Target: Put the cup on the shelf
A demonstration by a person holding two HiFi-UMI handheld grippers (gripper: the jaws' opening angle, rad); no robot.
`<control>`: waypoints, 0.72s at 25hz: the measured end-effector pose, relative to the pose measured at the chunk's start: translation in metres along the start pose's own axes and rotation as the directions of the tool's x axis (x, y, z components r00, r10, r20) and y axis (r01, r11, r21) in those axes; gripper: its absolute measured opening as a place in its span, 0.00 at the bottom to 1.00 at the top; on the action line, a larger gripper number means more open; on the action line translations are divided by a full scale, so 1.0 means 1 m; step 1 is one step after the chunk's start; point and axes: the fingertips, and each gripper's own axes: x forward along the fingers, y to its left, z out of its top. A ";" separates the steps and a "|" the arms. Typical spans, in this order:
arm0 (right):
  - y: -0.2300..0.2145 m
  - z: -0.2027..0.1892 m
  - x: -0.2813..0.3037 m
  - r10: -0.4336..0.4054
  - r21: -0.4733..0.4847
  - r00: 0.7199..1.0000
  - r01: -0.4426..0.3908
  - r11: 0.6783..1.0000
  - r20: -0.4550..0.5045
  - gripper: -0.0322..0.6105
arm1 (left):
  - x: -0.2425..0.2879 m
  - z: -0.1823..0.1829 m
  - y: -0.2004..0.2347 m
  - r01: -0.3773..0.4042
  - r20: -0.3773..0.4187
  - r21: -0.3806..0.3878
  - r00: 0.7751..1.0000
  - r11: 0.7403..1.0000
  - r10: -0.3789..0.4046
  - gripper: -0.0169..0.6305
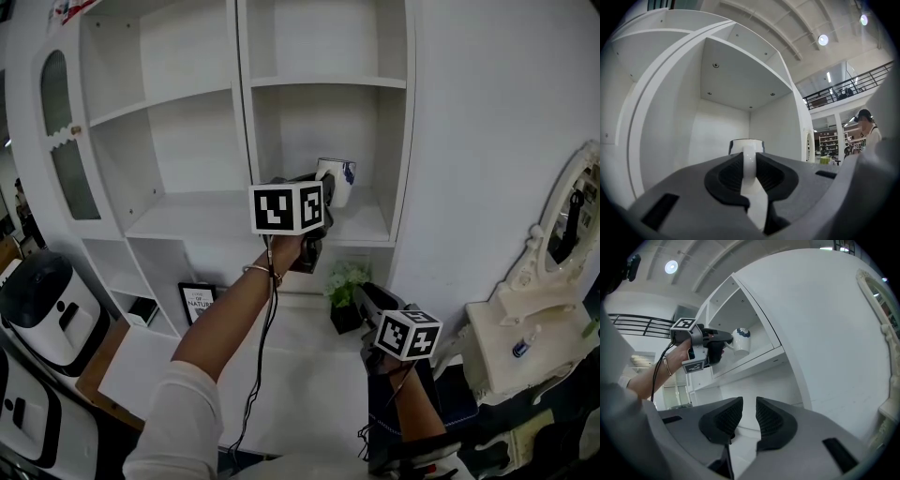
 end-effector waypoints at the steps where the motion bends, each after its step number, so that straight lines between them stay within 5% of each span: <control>1: -0.001 -0.001 0.002 0.002 0.002 1.000 -0.002 1.000 -0.002 0.21 | 0.003 0.001 0.001 -0.003 -0.005 0.000 1.000 1.000 0.003 0.12; 18: -0.013 -0.023 0.036 -0.040 -0.060 0.997 0.036 0.998 -0.069 0.13 | 0.043 -0.006 0.016 -0.037 -0.087 -0.023 0.996 0.999 0.035 0.12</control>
